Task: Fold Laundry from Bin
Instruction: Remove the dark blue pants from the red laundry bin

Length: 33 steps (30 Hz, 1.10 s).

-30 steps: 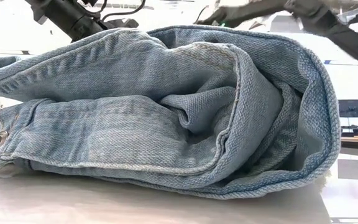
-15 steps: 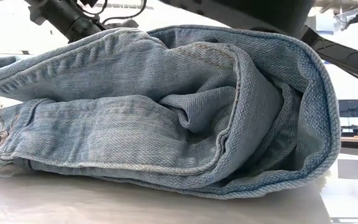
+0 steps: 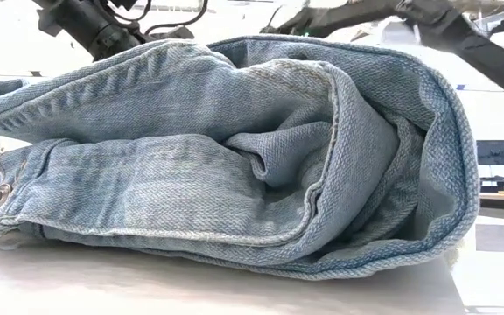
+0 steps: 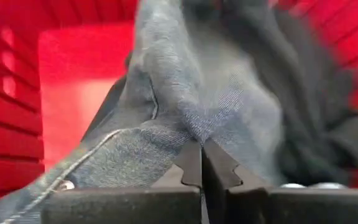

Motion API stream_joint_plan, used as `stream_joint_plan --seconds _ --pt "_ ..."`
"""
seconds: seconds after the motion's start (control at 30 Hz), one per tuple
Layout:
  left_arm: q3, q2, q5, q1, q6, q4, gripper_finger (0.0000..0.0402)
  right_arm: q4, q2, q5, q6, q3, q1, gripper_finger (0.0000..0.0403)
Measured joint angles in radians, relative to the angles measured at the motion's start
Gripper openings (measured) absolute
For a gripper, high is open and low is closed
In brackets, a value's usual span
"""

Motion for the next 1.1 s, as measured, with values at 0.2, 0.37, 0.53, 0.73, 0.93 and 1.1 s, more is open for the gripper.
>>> stream_joint_plan --seconds 0.2,0.37,0.53,0.73,0.93,1.1 --pt "0.0 0.0 -0.016 0.0 0.003 0.0 0.0095 0.108 -0.218 -0.016 0.003 0.0 0.003 0.002" --pt "0.0 0.0 -0.046 0.0 0.04 0.034 0.0095 0.326 -0.382 -0.085 0.118 0.0 -0.011 0.002" --pt "0.0 0.0 -0.063 0.0 0.182 0.236 0.0095 0.6 -0.513 -0.283 0.381 0.0 -0.062 0.002" --pt "0.0 0.0 -0.045 0.001 0.412 0.586 0.0095 0.991 -0.617 -0.524 0.824 0.003 -0.137 0.0019" --pt "0.0 -0.001 0.062 0.014 0.48 0.813 0.0095 1.277 -0.684 -0.66 1.273 0.003 -0.126 0.0019" --pt "0.045 -0.003 0.185 0.009 0.489 1.015 0.0095 1.214 -0.753 -0.819 1.307 0.003 -0.052 0.0019"
